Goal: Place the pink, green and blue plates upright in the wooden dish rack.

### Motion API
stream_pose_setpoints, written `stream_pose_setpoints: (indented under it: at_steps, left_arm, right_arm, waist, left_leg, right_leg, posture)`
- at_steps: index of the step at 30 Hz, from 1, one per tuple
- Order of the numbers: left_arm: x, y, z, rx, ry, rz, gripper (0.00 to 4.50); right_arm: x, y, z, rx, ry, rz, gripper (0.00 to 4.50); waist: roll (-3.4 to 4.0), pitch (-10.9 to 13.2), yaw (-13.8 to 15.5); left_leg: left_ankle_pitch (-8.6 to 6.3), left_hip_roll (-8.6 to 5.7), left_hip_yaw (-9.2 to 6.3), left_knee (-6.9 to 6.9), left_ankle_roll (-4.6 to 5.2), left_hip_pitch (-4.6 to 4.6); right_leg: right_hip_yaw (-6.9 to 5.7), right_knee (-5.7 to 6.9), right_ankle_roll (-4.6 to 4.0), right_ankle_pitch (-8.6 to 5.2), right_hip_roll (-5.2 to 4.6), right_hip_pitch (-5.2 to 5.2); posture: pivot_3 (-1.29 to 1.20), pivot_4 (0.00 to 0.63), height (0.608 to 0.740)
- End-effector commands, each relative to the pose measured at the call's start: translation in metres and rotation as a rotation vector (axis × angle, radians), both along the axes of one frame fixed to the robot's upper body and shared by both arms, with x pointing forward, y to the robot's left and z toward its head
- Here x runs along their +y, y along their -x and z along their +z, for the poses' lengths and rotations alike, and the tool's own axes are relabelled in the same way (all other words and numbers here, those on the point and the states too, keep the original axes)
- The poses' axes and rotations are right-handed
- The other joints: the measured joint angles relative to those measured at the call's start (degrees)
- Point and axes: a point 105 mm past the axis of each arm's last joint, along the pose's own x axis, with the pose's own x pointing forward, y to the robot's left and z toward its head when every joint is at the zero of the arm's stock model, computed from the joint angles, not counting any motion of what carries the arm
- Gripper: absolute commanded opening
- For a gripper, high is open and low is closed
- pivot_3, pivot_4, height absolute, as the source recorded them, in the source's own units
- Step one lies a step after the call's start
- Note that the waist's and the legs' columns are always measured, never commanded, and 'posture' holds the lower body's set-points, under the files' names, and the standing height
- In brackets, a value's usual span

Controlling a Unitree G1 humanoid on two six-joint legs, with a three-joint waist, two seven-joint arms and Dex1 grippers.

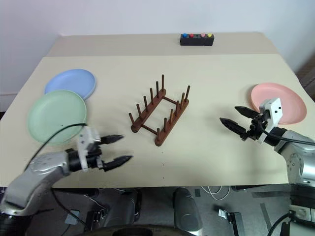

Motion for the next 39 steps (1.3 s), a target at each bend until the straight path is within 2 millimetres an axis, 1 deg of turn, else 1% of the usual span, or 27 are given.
stream_pose_setpoints:
  at_steps: [1, 5, 8, 13, 16, 19, 21, 27, 30, 33, 35, 36, 39]
  left_arm:
    - [-0.031, -0.008, -0.005, -0.018, -0.015, -0.079, 4.50]
    - [-0.043, -0.020, -0.017, -0.028, -0.059, -0.086, 4.50]
    - [-0.052, -0.026, -0.020, -0.021, -0.036, -0.086, 4.50]
    - [-0.057, -0.037, -0.022, -0.027, -0.026, -0.057, 4.50]
    - [-0.053, -0.043, -0.022, -0.049, -0.033, -0.031, 4.50]
    - [-0.049, -0.051, -0.022, -0.086, -0.050, 0.019, 4.50]
    - [-0.040, -0.062, -0.021, -0.101, -0.050, 0.090, 4.50]
    - [-0.023, -0.073, -0.016, -0.153, -0.071, 0.175, 4.50]
    - [-0.025, -0.071, -0.015, -0.139, -0.061, 0.154, 4.50]
    - [-0.037, -0.054, -0.012, -0.104, -0.023, 0.047, 4.50]
    - [-0.044, -0.043, -0.015, -0.075, -0.026, -0.013, 4.50]
    - [-0.045, -0.041, -0.016, -0.071, -0.033, -0.024, 4.50]
    - [-0.052, -0.046, -0.018, -0.067, -0.038, -0.023, 4.50]
  right_arm:
    - [0.003, 0.008, 0.014, -0.061, -0.003, -0.006, 4.44]
    - [0.009, 0.017, 0.013, -0.069, -0.022, -0.038, 4.44]
    - [0.007, 0.025, 0.011, -0.065, -0.027, -0.067, 4.44]
    - [0.008, 0.030, 0.008, -0.058, -0.034, -0.087, 4.44]
    - [0.012, 0.029, 0.008, -0.061, -0.038, -0.090, 4.44]
    - [0.012, 0.028, 0.007, -0.060, -0.041, -0.091, 4.44]
    - [0.014, 0.028, 0.006, -0.057, -0.044, -0.090, 4.44]
    - [0.021, 0.025, 0.003, -0.054, -0.054, -0.077, 4.44]
    - [0.022, 0.023, 0.003, -0.055, -0.056, -0.075, 4.44]
    - [0.023, 0.022, 0.001, -0.054, -0.058, -0.071, 4.44]
    - [0.024, 0.020, 0.002, -0.054, -0.060, -0.068, 4.44]
    - [0.025, 0.020, 0.002, -0.055, -0.060, -0.067, 4.44]
    - [0.026, 0.018, 0.002, -0.054, -0.060, -0.063, 4.44]
  waist:
    - [0.00, 0.0, 0.3]
    - [0.01, 0.0, -0.3]
    - [0.01, 0.0, -0.1]
    - [0.01, 0.0, 0.0]
    - [0.00, 0.0, 0.0]
    - [0.01, 0.0, 0.0]
    - [0.01, 0.0, 0.0]
    - [0.01, 0.0, -0.1]
    - [0.01, 0.0, -0.1]
    - [0.01, 0.0, 0.0]
    - [0.01, 0.0, 0.1]
    - [0.01, 0.0, 0.1]
    - [0.01, 0.0, 0.2]
  left_leg:
    - [0.00, 0.00, 0.00, 0.01, 0.00, 0.00]
    - [0.00, 0.01, -0.01, -0.05, 0.00, 0.04]
    - [0.00, 0.00, -0.02, -0.06, 0.01, 0.05]
    - [0.00, 0.00, -0.01, 0.00, 0.01, 0.04]
    - [0.00, 0.00, -0.01, 0.01, 0.01, 0.04]
    - [0.00, 0.00, -0.02, 0.00, 0.01, 0.05]
    - [0.00, 0.00, -0.01, 0.01, 0.01, 0.05]
    - [0.00, 0.00, -0.02, -0.03, 0.01, 0.09]
    - [0.00, 0.00, -0.02, -0.02, 0.01, 0.09]
    - [0.00, 0.00, -0.02, -0.02, 0.01, 0.08]
    - [0.00, 0.00, -0.02, -0.03, 0.01, 0.07]
    - [0.00, 0.00, -0.02, -0.02, 0.01, 0.06]
    - [0.00, 0.00, -0.02, -0.01, 0.01, 0.07]
  right_leg:
    - [-0.01, -0.01, 0.01, 0.00, 0.00, 0.01]
    - [0.00, 0.01, 0.05, 0.02, 0.02, 0.01]
    - [-0.01, 0.03, 0.06, 0.01, 0.02, 0.01]
    - [0.00, 0.02, 0.03, 0.00, 0.01, 0.03]
    - [0.00, 0.01, 0.03, 0.00, 0.01, 0.04]
    - [0.00, 0.01, 0.04, 0.00, 0.01, 0.04]
    - [0.00, 0.01, 0.03, 0.00, 0.01, 0.05]
    - [0.00, 0.02, 0.04, 0.00, 0.01, 0.06]
    - [0.00, 0.02, 0.04, 0.01, 0.01, 0.06]
    - [0.00, 0.02, 0.05, 0.01, 0.01, 0.07]
    - [0.00, 0.02, 0.05, 0.00, 0.00, 0.06]
    - [0.00, 0.02, 0.05, 0.00, 0.00, 0.06]
    - [-0.01, 0.02, 0.04, 0.00, 0.00, 0.06]
  posture:
    - [0.00, 0.150, 0.730]
    - [0.00, 0.150, 0.730]
    - [0.00, 0.150, 0.730]
    - [0.00, 0.150, 0.730]
    - [0.00, 0.150, 0.730]
    - [0.00, 0.150, 0.730]
    - [0.00, 0.150, 0.730]
    - [0.00, 0.150, 0.730]
    - [0.00, 0.150, 0.730]
    - [0.00, 0.150, 0.730]
    - [0.00, 0.150, 0.730]
    - [0.00, 0.150, 0.730]
    - [0.00, 0.150, 0.730]
